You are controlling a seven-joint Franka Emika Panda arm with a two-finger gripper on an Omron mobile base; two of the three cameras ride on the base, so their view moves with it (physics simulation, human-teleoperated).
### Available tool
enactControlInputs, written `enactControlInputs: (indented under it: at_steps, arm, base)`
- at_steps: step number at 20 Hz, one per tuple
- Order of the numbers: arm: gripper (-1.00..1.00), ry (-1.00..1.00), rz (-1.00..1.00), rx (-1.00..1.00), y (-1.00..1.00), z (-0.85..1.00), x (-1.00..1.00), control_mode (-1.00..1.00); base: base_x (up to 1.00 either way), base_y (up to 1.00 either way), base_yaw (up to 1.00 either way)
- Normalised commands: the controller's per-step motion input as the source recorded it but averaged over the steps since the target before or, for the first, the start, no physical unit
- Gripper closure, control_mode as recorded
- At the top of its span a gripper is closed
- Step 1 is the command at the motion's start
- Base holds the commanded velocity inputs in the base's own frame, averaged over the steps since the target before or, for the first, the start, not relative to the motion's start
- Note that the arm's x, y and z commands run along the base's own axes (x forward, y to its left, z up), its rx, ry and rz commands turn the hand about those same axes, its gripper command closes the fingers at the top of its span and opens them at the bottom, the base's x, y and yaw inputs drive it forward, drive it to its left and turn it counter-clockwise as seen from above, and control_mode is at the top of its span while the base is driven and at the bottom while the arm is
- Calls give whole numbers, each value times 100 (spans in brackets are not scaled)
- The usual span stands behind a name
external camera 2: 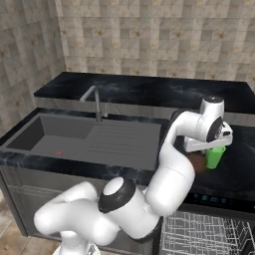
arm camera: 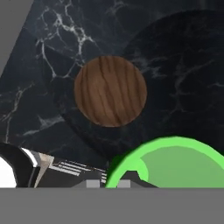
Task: Pick up the cup and bowl from the counter, place them in the dishwasher, and close the dishwasher door.
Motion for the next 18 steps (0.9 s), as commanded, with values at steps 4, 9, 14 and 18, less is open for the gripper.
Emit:
enactControlInputs:
  at_steps: [4,9,14,18]
  arm:
    - [100,-3,7,0,6,2,-50,-100]
    - [100,-2,14,0,11,0,-38,-100]
    - [100,-3,19,-6,28,0,-43,-100]
    - [100,-6,21,-7,23,0,-55,-100]
  base:
    - [0,0,0]
    - [0,0,0]
    - [0,0,0]
    - [0,0,0]
